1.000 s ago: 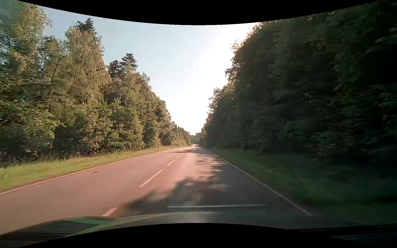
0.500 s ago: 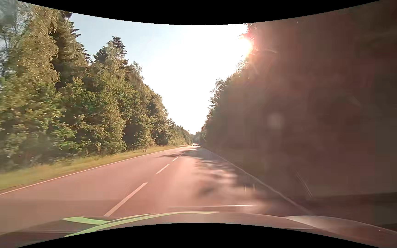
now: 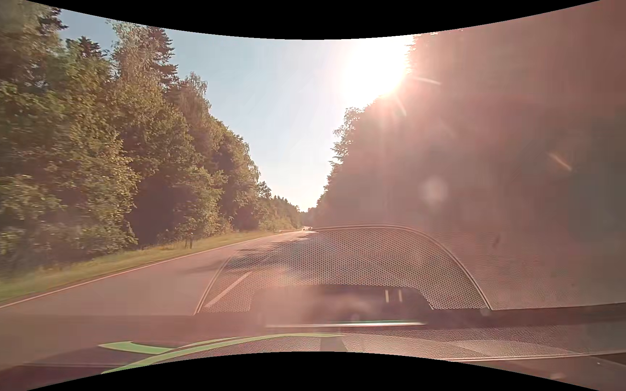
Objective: Follow the waypoints while adhering to traffic rules and regulations
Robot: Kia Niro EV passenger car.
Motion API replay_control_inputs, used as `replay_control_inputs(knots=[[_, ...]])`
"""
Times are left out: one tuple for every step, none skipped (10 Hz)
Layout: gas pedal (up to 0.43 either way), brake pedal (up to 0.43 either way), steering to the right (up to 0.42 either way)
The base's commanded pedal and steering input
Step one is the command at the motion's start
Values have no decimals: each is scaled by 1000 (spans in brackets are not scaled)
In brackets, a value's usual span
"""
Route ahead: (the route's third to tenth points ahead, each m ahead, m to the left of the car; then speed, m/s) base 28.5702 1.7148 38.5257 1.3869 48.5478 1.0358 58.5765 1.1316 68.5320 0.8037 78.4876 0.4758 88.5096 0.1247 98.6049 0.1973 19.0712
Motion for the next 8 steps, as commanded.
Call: replay_control_inputs(knots=[[169, 0, 2], [169, 0, 1], [169, 0, -1], [169, 0, -2], [169, 0, -3], [169, 0, -2], [169, 0, -2], [169, 0, -2]])
